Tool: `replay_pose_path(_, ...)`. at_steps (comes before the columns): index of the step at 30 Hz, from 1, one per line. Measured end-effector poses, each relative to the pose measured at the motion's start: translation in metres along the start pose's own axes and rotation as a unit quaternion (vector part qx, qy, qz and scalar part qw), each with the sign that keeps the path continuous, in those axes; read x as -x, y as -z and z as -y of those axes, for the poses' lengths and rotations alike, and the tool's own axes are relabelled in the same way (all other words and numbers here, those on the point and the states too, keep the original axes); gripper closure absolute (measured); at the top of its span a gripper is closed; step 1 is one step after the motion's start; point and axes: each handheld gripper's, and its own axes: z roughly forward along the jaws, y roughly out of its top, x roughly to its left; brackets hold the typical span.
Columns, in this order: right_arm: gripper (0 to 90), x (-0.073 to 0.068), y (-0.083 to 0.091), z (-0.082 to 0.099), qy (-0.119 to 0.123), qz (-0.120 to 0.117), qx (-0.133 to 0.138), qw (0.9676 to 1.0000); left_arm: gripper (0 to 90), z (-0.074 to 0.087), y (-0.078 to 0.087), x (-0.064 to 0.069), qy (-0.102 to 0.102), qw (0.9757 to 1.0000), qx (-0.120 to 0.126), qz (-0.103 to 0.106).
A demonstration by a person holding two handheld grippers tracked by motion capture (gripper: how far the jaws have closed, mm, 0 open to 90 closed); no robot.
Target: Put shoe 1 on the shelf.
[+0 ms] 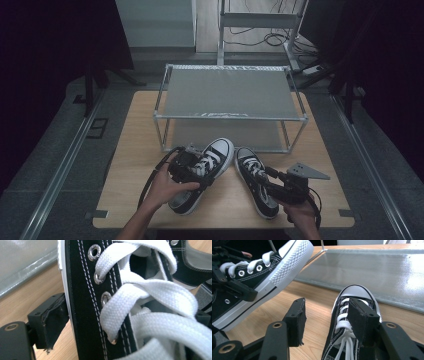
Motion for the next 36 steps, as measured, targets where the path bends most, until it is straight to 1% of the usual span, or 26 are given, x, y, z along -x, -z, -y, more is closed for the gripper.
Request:
replay_pose_path(12, 48.0, 0.004, 0.002, 0.000, -0.005, 0.003, 0.001, 1.0000, 11.3, -0.022, 0.016, 0.008, -0.016, 0.9997, 0.016, 0.011)
replay_pose_path(13, 47.9, 0.005, 0.002, 0.000, -0.006, 0.003, 0.001, 1.0000, 11.3, -0.024, 0.018, 0.008, -0.021, 0.9996, 0.016, 0.009)
replay_pose_path(17, 47.7, 0.006, 0.001, 0.001, -0.009, 0.004, 0.001, 1.0000, 11.3, -0.033, 0.023, 0.010, -0.025, 0.9994, 0.018, 0.012)
replay_pose_path(21, 47.7, 0.007, 0.001, 0.001, -0.009, 0.004, -0.004, 0.9999, 11.3, -0.041, 0.030, 0.010, -0.027, 0.9993, 0.023, 0.014)
replay_pose_path(28, 47.7, 0.008, 0.000, 0.002, -0.009, 0.005, -0.005, 0.9999, 11.4, -0.055, 0.040, 0.009, -0.027, 0.9989, 0.033, 0.019)
replay_pose_path(30, 47.7, 0.008, -0.001, 0.003, -0.009, 0.006, -0.006, 0.9999, 11.4, -0.058, 0.042, 0.008, -0.030, 0.9987, 0.034, 0.021)
replay_pose_path(36, 47.6, 0.008, -0.002, 0.003, -0.010, 0.005, -0.007, 0.9999, 11.4, -0.067, 0.049, 0.007, -0.026, 0.9984, 0.042, 0.027)
